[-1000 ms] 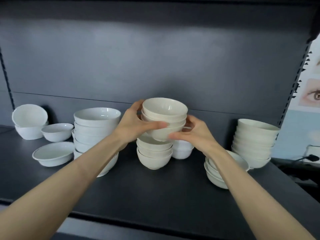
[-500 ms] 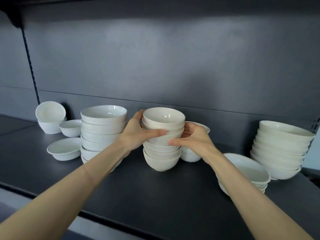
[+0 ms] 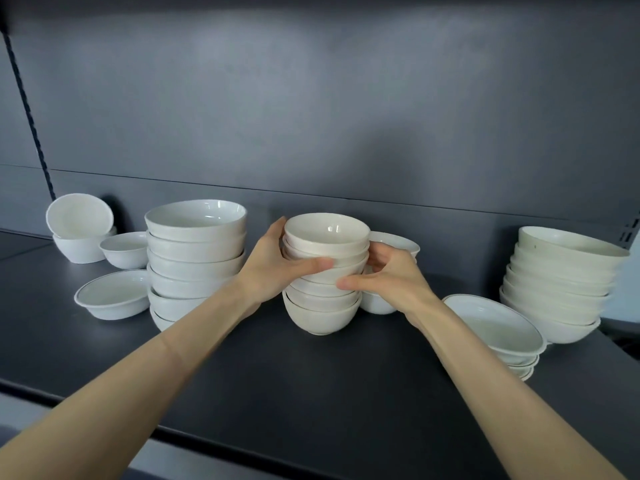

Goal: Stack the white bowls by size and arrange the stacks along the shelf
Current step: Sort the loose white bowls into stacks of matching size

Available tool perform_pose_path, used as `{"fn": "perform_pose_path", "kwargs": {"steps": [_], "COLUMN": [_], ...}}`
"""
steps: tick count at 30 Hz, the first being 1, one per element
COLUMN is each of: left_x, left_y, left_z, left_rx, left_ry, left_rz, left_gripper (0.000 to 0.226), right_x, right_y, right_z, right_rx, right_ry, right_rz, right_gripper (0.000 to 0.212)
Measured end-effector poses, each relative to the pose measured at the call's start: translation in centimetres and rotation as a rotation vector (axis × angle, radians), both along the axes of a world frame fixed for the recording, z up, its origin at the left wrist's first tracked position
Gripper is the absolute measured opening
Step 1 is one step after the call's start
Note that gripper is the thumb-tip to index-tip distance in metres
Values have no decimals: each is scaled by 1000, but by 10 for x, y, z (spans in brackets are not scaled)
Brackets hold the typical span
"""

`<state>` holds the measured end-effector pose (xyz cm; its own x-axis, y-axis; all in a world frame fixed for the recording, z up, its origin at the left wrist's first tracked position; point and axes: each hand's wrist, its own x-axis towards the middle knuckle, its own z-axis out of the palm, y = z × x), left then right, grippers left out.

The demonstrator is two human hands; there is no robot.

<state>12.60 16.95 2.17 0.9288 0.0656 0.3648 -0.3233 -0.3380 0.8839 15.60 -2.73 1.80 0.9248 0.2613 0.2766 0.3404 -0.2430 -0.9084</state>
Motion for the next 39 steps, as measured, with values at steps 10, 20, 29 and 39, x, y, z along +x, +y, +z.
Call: {"fn": "perform_pose_path", "kwargs": {"steps": [10, 20, 29, 39], "left_x": [-1, -5, -9, -3], "left_y": [5, 1, -4, -8], "left_z": [-1, -5, -15, -21], "left_rx": [6, -42, -51, -26], "left_ry": [10, 7, -53, -115], "left_rz": [-8, -28, 9, 158], "left_gripper": [118, 97, 75, 70], "right_x": [-4, -14, -21, -4], "right_y": [3, 0, 1, 12], "right_z": [-9, -26, -42, -49], "right_rx": [92, -2, -131, -81], "right_ry": [-5, -52, 2, 11], "right_rz": [4, -73, -85, -51], "right_gripper": [69, 63, 54, 55]}}
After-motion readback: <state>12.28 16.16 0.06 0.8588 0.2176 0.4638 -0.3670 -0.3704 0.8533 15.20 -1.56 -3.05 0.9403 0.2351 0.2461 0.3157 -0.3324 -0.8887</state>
